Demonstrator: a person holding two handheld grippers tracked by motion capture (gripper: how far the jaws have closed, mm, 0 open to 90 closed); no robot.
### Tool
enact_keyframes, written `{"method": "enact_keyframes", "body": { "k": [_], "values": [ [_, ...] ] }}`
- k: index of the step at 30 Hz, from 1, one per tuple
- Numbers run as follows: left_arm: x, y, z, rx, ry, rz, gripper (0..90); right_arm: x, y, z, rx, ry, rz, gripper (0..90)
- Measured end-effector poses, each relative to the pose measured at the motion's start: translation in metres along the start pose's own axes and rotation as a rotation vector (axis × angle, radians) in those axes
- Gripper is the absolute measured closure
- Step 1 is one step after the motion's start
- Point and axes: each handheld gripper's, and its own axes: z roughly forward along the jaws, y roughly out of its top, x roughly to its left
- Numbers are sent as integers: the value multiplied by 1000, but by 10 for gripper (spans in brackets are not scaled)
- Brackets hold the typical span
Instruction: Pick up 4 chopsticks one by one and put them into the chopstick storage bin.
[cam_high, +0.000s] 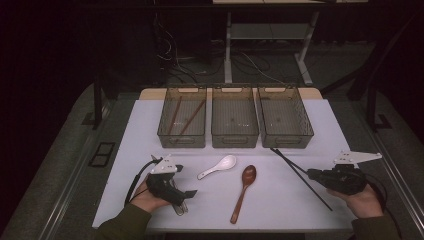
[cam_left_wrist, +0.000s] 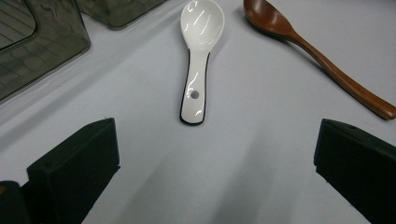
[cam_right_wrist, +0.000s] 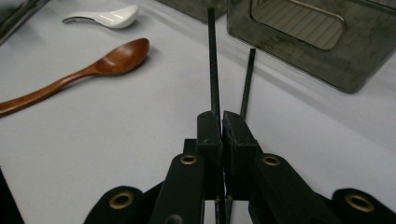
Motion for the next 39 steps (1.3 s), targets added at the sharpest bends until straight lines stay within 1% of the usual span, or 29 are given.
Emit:
{"method": "enact_keyframes", "body": {
  "k": [3,4,9,16,17,27,39],
  "values": [
    [0,0,0,0,0,2,0,2,3,-1,-16,18,0,857],
    [0,0,0,0,0,5,0,3,4,-1,-22,19,-8,857],
    [0,0,0,-1,0,5,0,6,8,-2,-35,37,-14,857],
    [0,0,0,-1,0,5,0,9,16,-2,-58,51,-23,858],
    [0,0,0,-3,0,2,0,9,17,-1,-61,53,-31,858],
    [0,0,1,-7,2,-3,0,13,31,3,-81,68,-49,857],
    [-1,0,1,-7,0,-2,0,14,48,9,-102,72,-46,858]
  ]
}}
